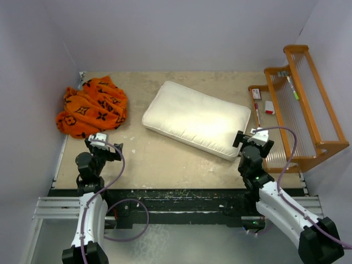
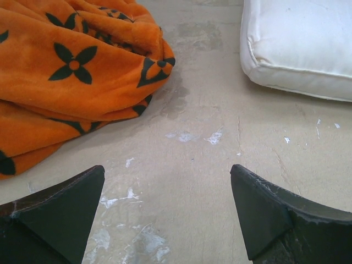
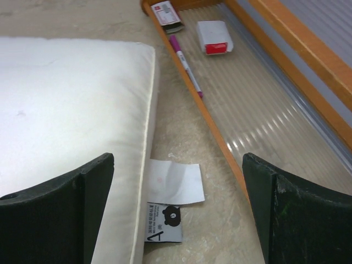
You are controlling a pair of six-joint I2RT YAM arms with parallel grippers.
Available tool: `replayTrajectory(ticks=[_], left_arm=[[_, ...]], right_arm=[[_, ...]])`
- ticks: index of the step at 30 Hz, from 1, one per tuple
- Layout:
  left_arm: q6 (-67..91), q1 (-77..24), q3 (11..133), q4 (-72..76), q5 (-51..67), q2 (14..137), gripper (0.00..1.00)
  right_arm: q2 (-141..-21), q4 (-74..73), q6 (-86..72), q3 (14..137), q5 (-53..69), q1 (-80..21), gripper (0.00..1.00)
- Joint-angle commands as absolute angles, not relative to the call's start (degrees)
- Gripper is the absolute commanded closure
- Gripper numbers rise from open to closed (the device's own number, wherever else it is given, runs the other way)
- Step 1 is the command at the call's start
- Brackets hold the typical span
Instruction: Remove the pillowcase from the pillow
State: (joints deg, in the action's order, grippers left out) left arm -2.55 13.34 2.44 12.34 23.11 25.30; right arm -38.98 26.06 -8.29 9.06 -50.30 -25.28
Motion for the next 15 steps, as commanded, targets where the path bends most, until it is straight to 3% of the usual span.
replayTrajectory(ticks=[1,8,15], left_arm=[[-1.9,13.2,2.6,14.1,22.9,25.1,0.01],[-1.9,13.2,2.6,14.2,22.8,25.1,0.01],[-1.9,13.2,2.5,14.2,22.9,24.9,0.01]], right_arm=[[-37.9,28.5,-4.1,8.9,-42.2,-24.8,0.0],[-33.0,27.0,-2.8,7.6,-36.5,-22.7,0.0],[-42.7,26.4,-3.1,11.7,-28.3,-17.3,0.0]])
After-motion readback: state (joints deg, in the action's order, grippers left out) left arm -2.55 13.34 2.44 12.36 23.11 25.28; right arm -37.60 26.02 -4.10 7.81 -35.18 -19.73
